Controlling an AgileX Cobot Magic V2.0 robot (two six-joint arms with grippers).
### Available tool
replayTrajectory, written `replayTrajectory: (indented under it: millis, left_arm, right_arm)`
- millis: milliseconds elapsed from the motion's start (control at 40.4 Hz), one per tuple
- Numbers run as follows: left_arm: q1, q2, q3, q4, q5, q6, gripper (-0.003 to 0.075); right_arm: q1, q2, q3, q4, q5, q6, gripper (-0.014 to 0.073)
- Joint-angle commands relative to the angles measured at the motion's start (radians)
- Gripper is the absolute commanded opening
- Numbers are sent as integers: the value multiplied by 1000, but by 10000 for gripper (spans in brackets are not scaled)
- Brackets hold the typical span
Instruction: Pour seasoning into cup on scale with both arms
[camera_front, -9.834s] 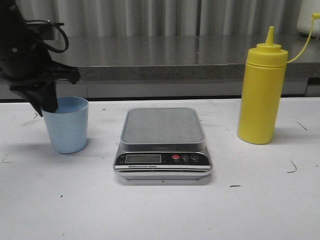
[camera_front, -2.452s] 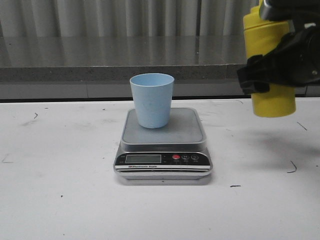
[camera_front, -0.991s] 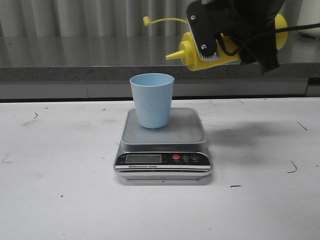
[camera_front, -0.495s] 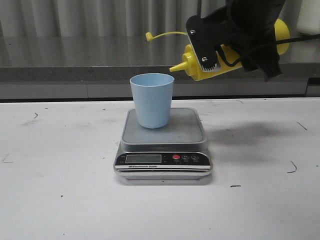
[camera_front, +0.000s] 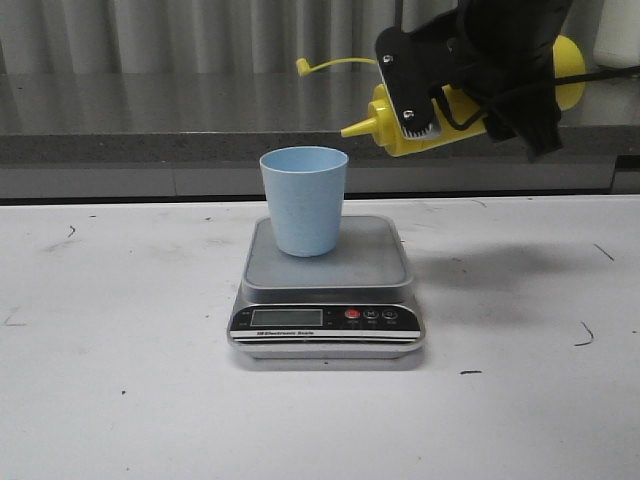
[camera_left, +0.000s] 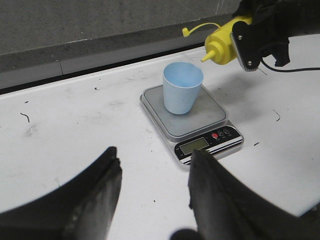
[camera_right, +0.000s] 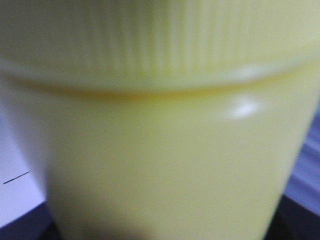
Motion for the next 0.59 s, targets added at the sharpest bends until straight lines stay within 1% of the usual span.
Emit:
replayTrajectory:
  millis: [0, 124, 272, 446, 570]
  left_arm:
    - [2, 7, -26, -3, -82, -9, 313]
    - [2, 7, -26, -3, -82, -9, 313]
    - [2, 7, -26, -3, -82, -9, 313]
    - [2, 7, -26, -3, -82, -9, 313]
    - [2, 7, -26, -3, -82, -9, 313]
  right_arm:
    - [1, -57, -38, -76, -11, 180, 350]
    - [1, -85, -38, -76, -23, 393, 350]
    - [1, -169, -38, -56, -58, 589, 350]
    - [-14, -297, -11, 5, -96, 756, 350]
    - [-49, -396, 63, 16, -153, 836, 350]
